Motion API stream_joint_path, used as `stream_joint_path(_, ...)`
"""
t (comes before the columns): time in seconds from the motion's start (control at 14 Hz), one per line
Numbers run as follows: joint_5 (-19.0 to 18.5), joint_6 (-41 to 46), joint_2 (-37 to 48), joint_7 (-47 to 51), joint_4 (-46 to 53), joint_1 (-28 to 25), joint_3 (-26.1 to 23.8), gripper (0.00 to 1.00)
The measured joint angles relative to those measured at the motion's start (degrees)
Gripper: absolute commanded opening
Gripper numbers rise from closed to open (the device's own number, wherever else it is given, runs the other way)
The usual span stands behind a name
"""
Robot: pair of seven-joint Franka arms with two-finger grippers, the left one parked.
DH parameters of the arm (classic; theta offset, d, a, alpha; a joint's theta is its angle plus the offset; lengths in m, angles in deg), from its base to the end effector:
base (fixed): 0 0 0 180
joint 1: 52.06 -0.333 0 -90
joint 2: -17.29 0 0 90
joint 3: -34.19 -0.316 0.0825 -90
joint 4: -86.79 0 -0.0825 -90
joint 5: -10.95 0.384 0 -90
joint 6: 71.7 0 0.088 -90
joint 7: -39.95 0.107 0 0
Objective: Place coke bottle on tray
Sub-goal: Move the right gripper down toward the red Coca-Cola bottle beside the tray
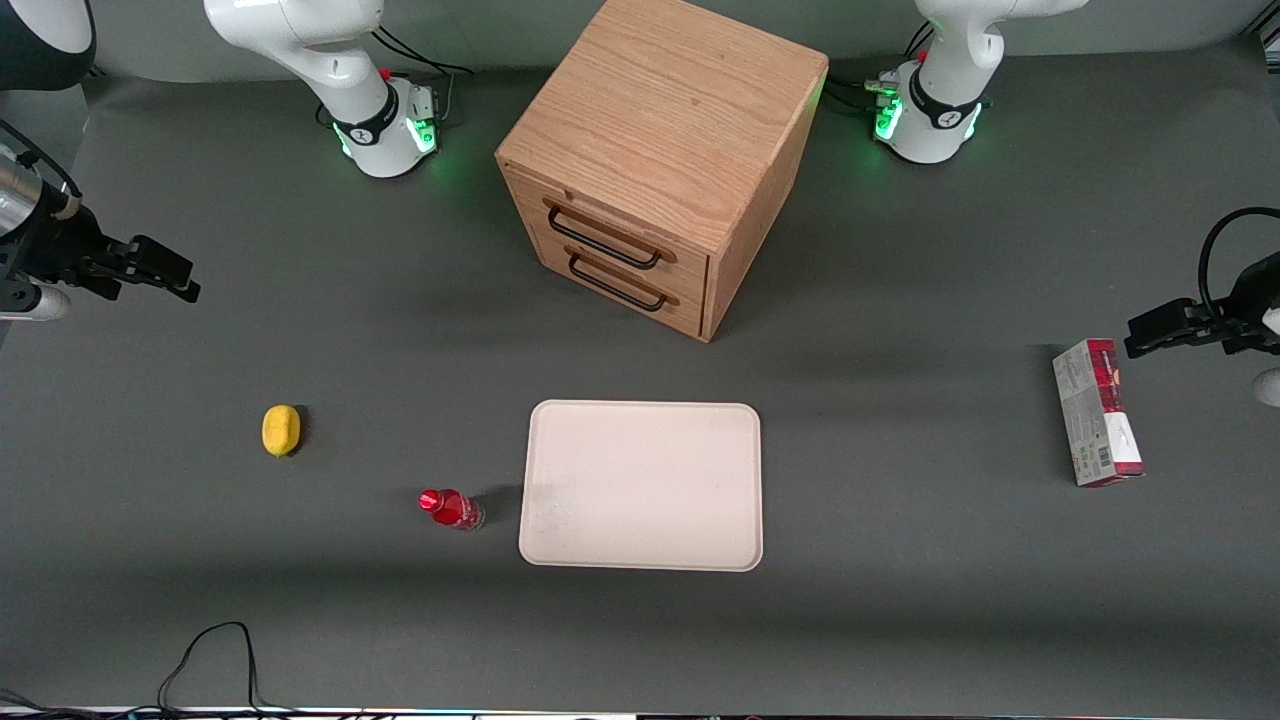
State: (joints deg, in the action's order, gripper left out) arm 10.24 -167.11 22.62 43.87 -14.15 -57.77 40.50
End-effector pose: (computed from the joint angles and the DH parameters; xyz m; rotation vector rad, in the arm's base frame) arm 0.5307 -0.0092 0.5922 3.1370 -0.1212 -0.0062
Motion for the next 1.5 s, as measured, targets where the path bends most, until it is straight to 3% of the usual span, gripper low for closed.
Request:
stream_joint_path(0.36, 1.04, -0.28, -0.8, 0.0, -0.51, -0.51, -0.45, 1.0)
stream_joint_path(0.64, 1.55, -3.32, -4.35, 0.44, 2.55, -0.69, -5.08, 1.0)
stream_joint_path(1.21, 1.23, -0.26, -30.04, 9.62, 34.04, -0.48, -13.58, 1.0)
stream_joint_path(1.5, -4.41, 1.09, -42.5, 12.63, 45.13, 0.13, -20.76, 1.0)
